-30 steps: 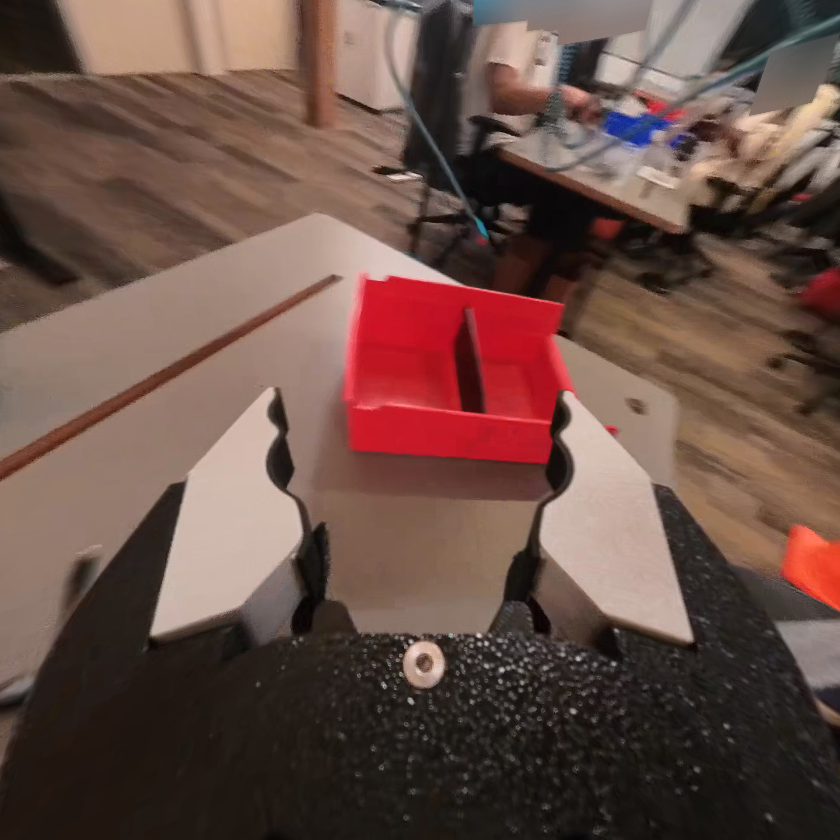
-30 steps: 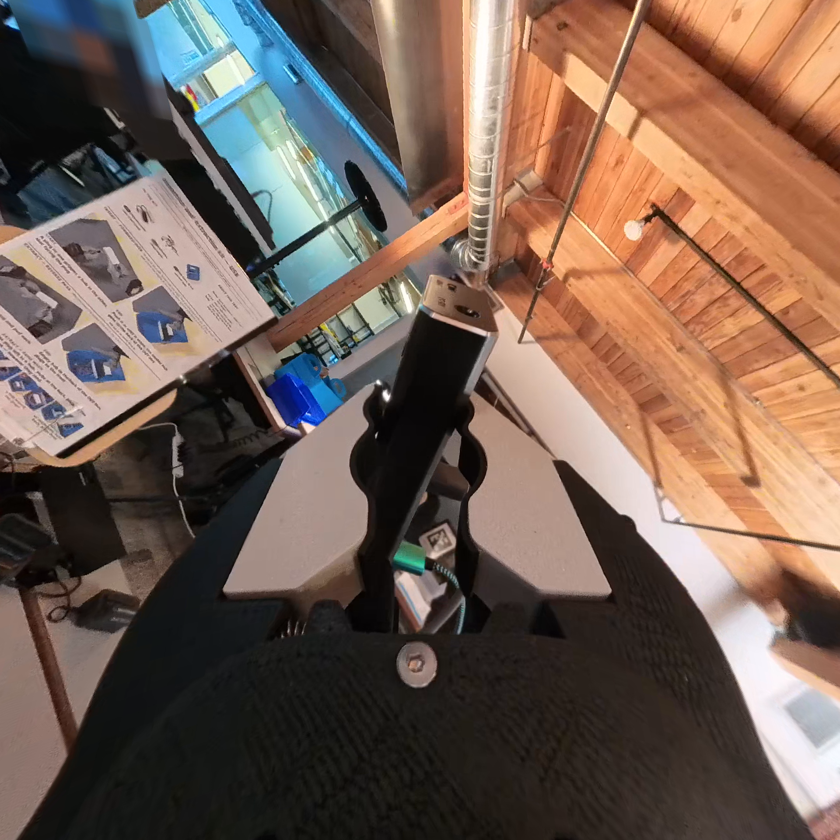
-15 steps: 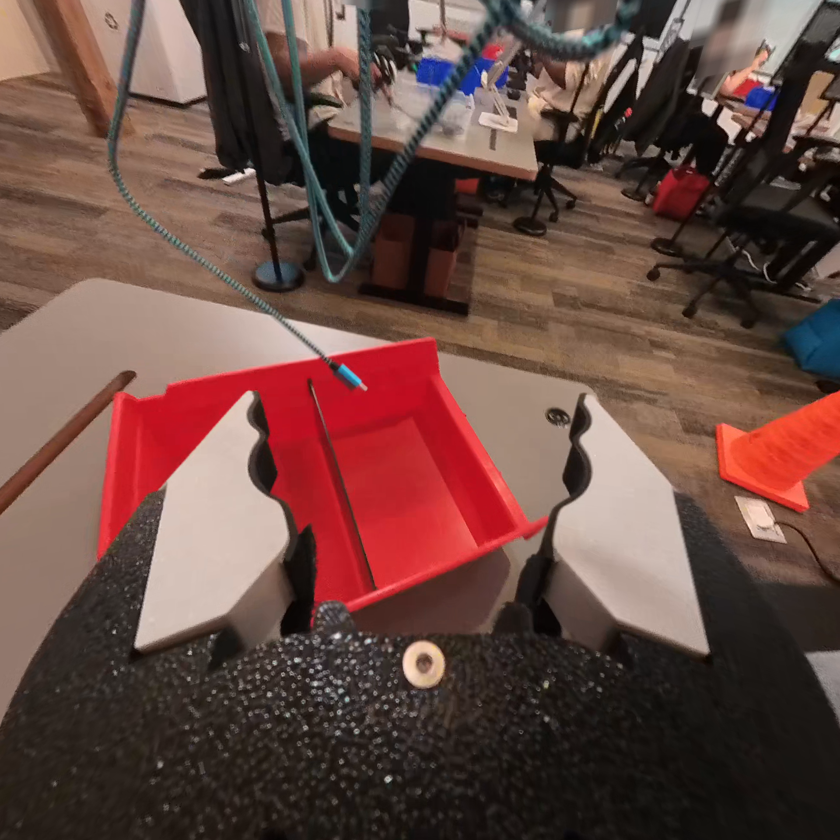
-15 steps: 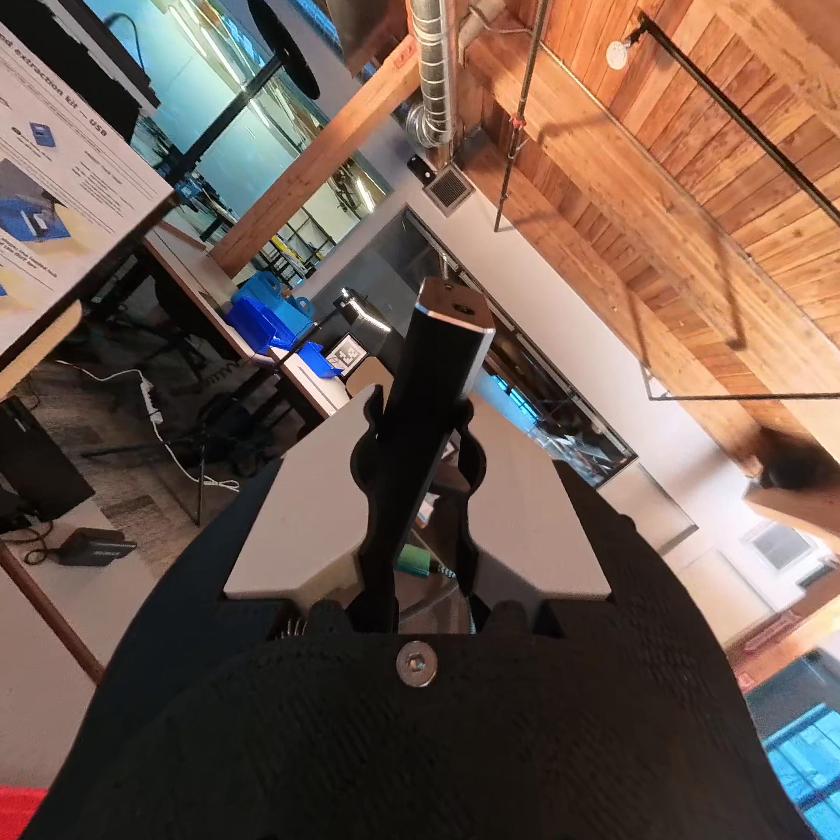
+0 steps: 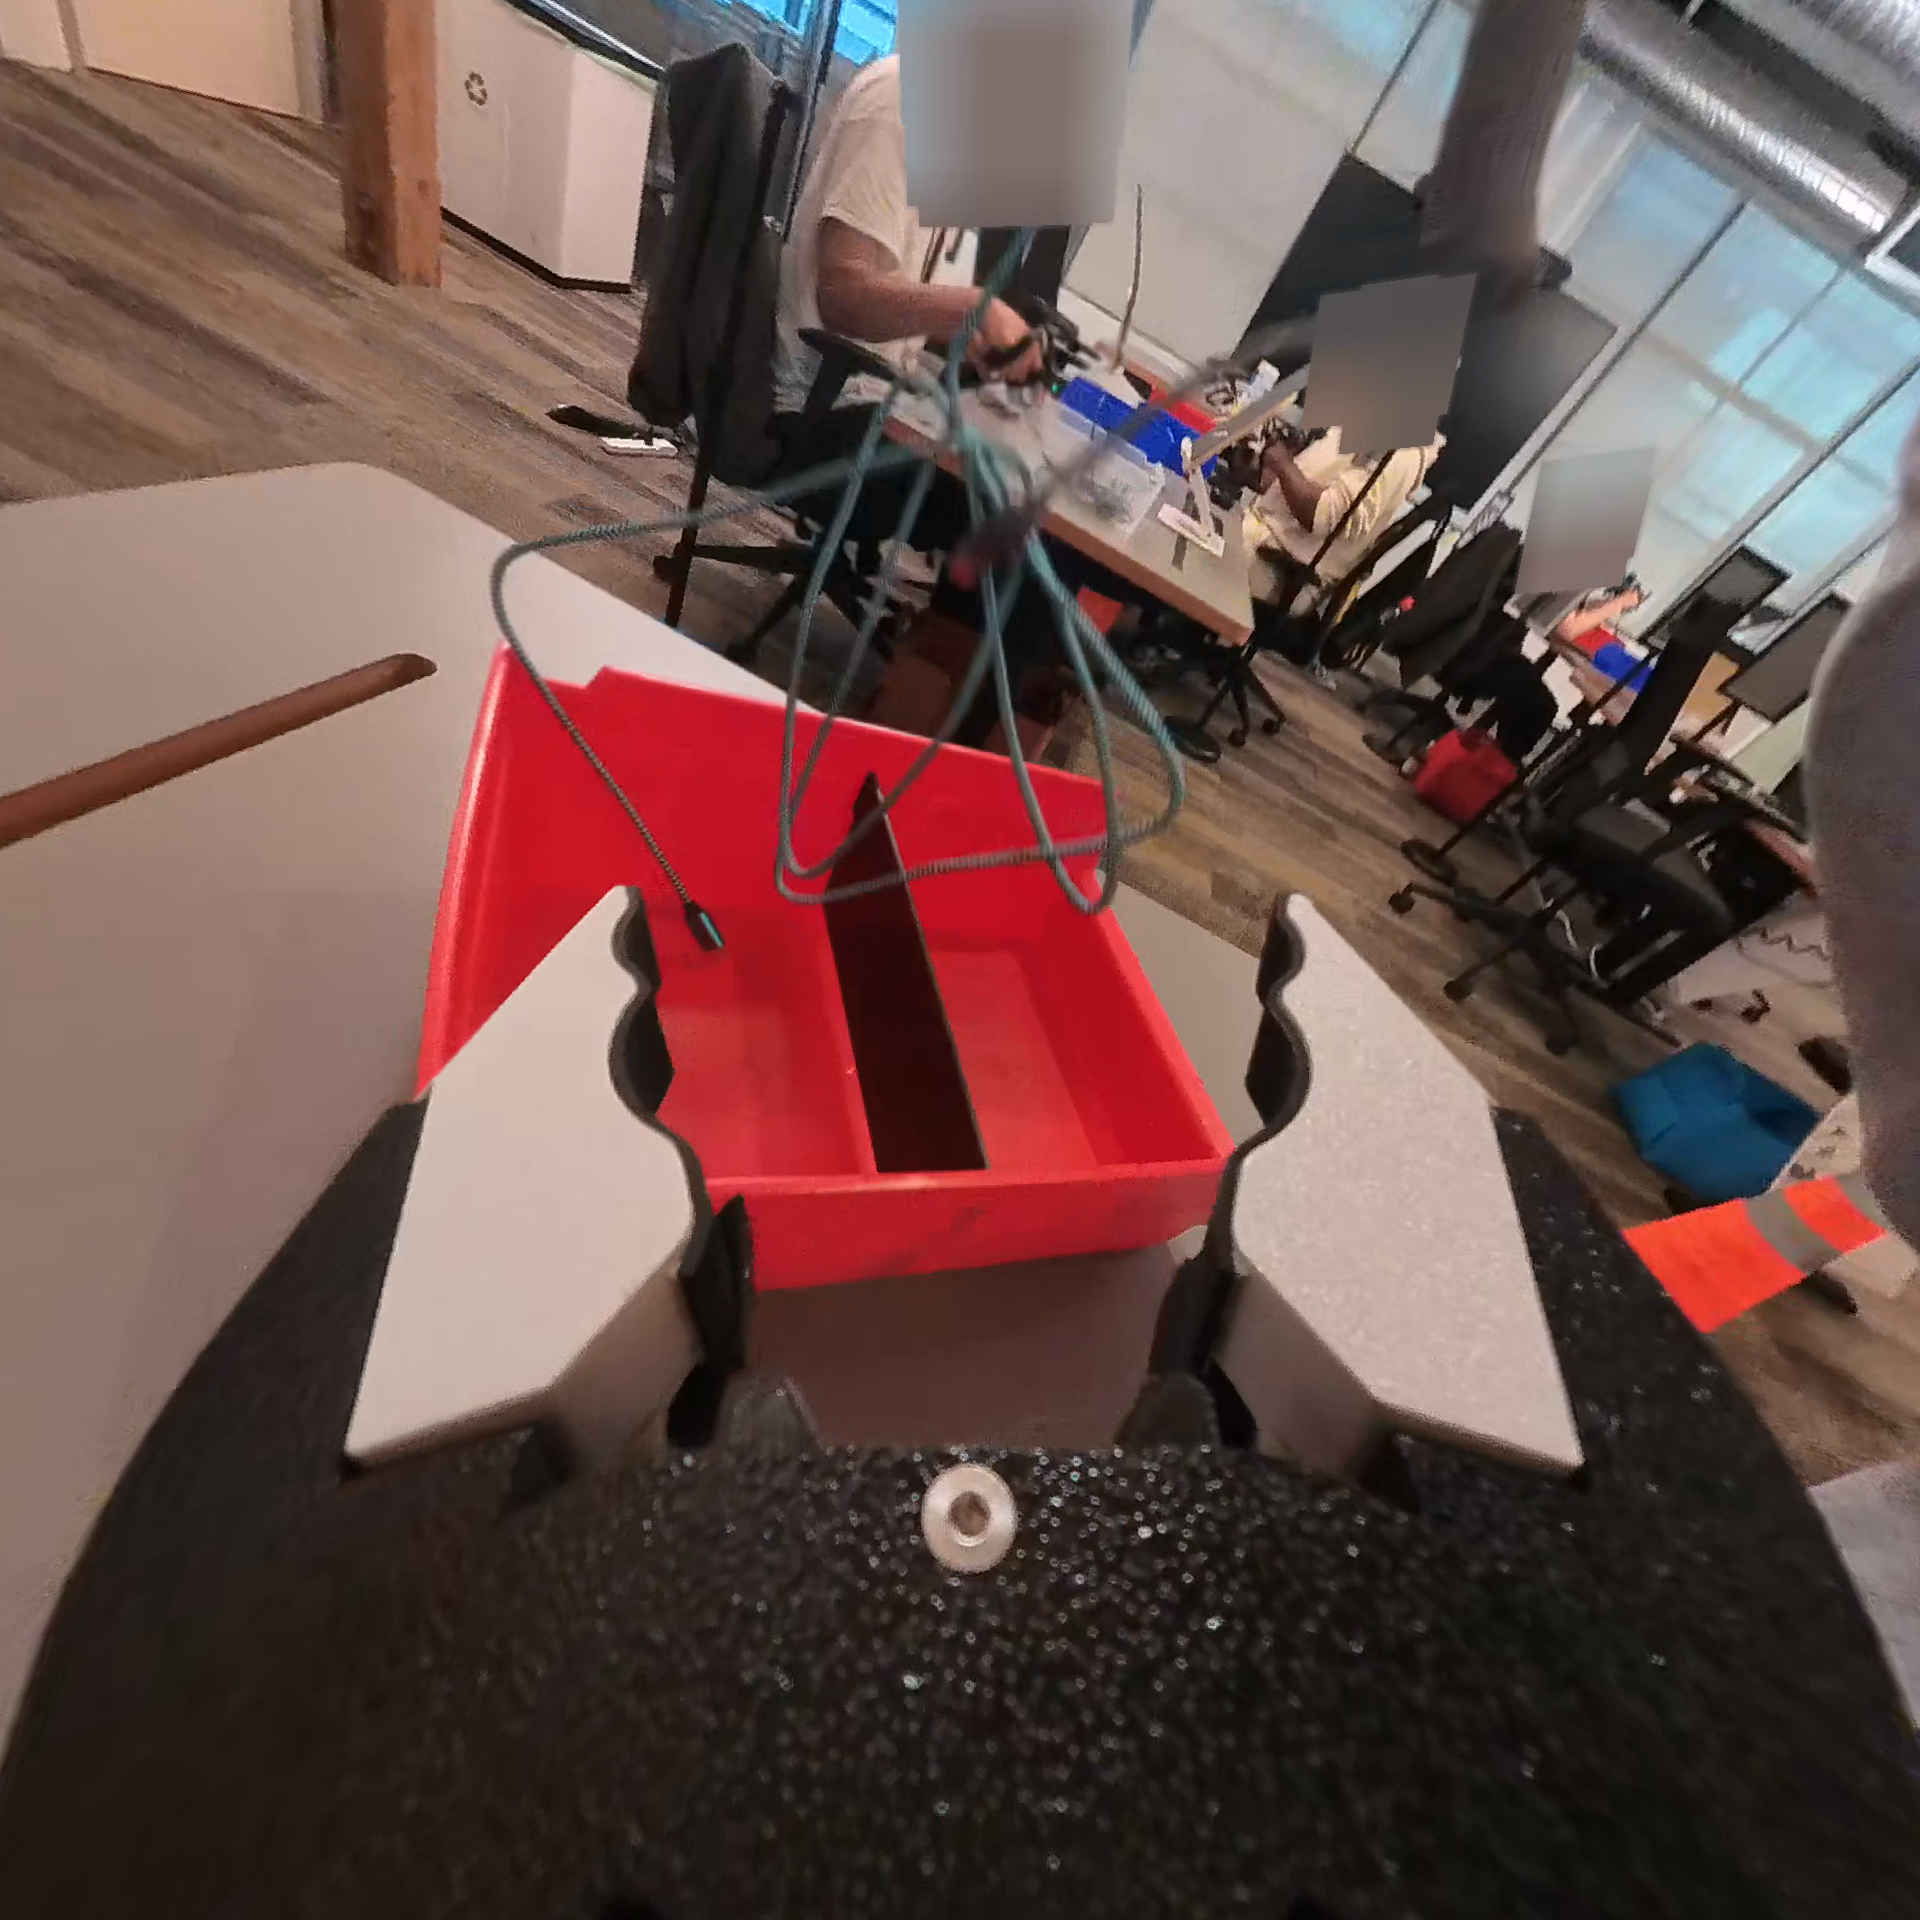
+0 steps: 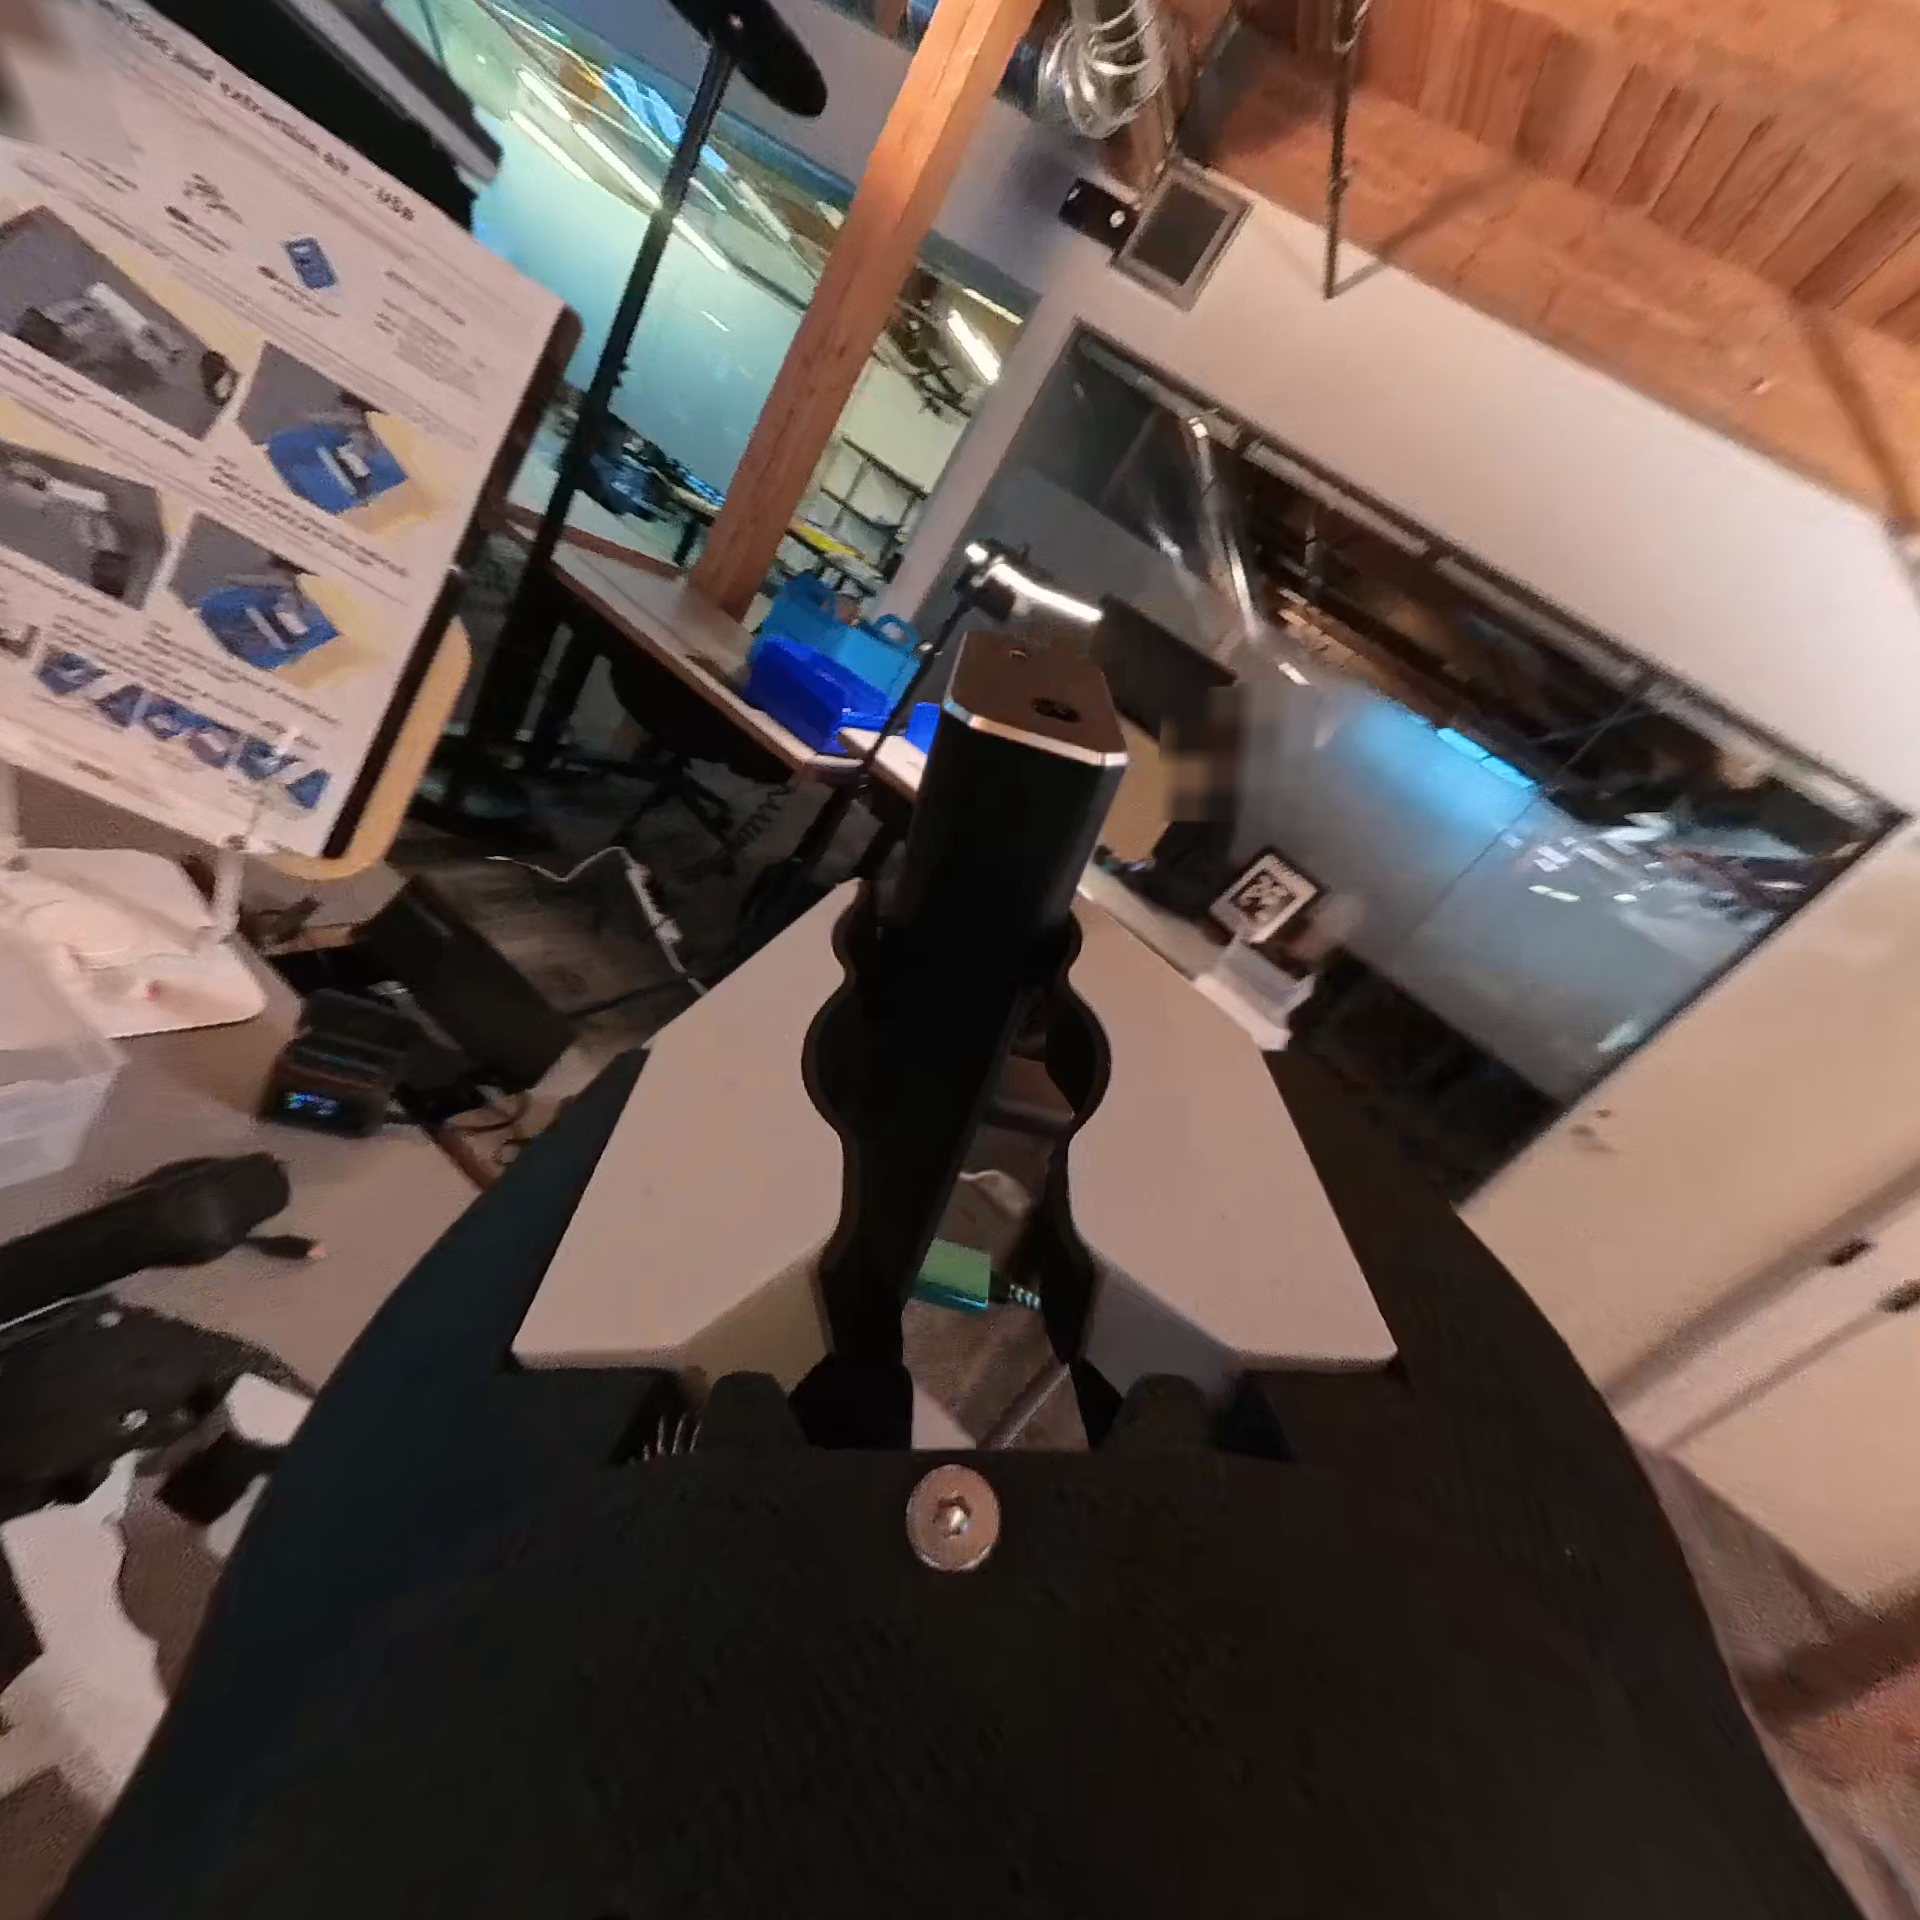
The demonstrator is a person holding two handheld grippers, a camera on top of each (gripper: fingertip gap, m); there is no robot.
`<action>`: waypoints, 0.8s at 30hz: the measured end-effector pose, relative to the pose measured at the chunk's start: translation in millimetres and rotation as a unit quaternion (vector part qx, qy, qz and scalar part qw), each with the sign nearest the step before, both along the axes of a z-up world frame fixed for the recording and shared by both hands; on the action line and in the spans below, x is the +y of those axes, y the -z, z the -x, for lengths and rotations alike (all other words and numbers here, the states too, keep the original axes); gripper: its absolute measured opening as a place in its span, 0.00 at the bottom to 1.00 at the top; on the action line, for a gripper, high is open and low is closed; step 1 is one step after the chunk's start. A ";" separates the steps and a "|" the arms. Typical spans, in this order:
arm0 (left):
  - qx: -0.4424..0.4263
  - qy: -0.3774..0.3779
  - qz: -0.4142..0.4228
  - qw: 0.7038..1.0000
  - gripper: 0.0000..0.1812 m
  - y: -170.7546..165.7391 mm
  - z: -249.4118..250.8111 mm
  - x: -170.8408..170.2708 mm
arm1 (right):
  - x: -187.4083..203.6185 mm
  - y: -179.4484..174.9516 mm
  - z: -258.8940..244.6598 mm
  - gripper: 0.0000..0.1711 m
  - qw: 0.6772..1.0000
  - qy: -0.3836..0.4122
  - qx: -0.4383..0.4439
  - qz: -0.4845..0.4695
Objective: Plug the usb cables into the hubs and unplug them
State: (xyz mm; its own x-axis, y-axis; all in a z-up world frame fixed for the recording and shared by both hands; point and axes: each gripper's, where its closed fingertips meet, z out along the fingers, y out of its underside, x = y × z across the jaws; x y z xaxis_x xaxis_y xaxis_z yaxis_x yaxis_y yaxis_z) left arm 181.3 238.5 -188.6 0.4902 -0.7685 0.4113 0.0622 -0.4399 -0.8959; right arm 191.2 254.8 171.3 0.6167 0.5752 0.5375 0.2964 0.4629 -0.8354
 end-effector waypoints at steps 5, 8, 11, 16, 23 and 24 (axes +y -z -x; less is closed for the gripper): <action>-0.002 -0.018 0.007 1.000 0.61 21.9 10.0 -2.5 | 15.9 58.7 12.7 0.17 0.999 -0.041 0.019 0.025; 0.006 -0.023 0.006 1.000 0.60 33.0 12.1 -5.2 | 30.8 77.8 10.6 0.17 0.997 -0.042 0.057 0.032; 0.007 -0.024 0.004 1.000 0.60 39.9 11.6 -7.8 | 46.6 91.4 4.2 0.17 0.993 -0.043 0.101 0.032; 0.026 -0.032 -0.006 0.999 0.59 49.1 18.8 -11.7 | 60.2 169.3 -0.9 0.17 0.990 -0.062 0.089 0.090; 0.019 -0.040 -0.008 0.999 0.57 53.2 35.0 -12.7 | 46.5 305.9 0.6 0.17 0.971 -0.088 -0.195 0.109; 0.020 -0.043 -0.008 0.999 0.57 53.9 37.5 -12.6 | 44.2 326.4 0.4 0.17 0.956 -0.086 -0.261 0.099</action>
